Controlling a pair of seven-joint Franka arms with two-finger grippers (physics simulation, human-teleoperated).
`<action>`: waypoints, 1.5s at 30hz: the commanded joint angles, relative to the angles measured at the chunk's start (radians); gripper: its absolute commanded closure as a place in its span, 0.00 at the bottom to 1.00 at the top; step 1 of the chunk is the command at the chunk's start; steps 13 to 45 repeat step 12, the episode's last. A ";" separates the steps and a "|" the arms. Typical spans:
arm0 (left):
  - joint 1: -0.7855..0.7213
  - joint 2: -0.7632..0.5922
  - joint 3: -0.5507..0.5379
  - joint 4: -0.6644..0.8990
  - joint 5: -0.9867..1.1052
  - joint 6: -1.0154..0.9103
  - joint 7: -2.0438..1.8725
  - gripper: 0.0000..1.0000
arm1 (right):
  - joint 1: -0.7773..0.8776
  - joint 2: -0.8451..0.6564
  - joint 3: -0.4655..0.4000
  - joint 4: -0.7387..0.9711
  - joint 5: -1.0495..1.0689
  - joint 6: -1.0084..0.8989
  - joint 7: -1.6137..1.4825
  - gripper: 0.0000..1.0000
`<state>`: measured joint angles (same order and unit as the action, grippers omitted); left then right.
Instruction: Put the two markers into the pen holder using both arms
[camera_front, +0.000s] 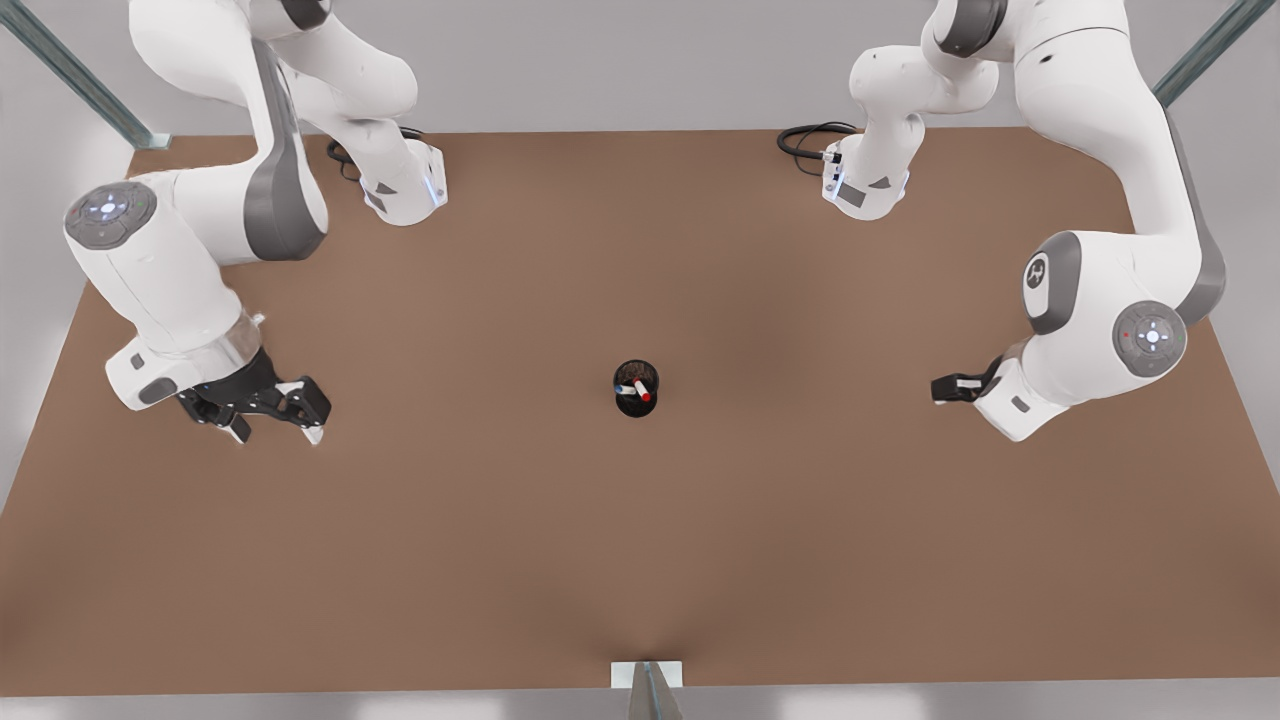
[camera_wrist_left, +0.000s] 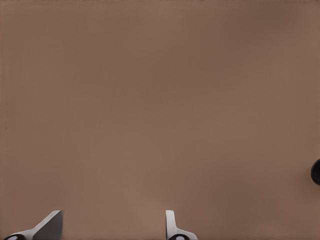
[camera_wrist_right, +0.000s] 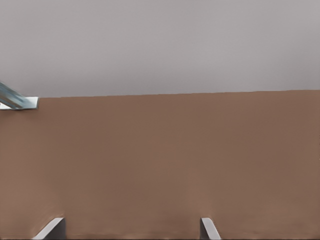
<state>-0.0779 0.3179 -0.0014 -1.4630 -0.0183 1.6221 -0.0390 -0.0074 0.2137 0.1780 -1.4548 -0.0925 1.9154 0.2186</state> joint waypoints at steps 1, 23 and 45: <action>-0.006 0.000 0.000 0.000 0.000 0.015 0.010 0.00 | 0.015 0.006 -0.006 0.001 0.026 -0.291 -0.015 0.00; -0.010 0.000 -0.003 0.001 -0.002 0.013 0.010 0.00 | -0.011 0.015 -0.011 0.017 0.026 -0.291 0.001 0.00; -0.010 0.000 -0.003 0.001 -0.002 0.013 0.010 0.00 | -0.011 0.015 -0.011 0.017 0.026 -0.291 0.001 0.00</action>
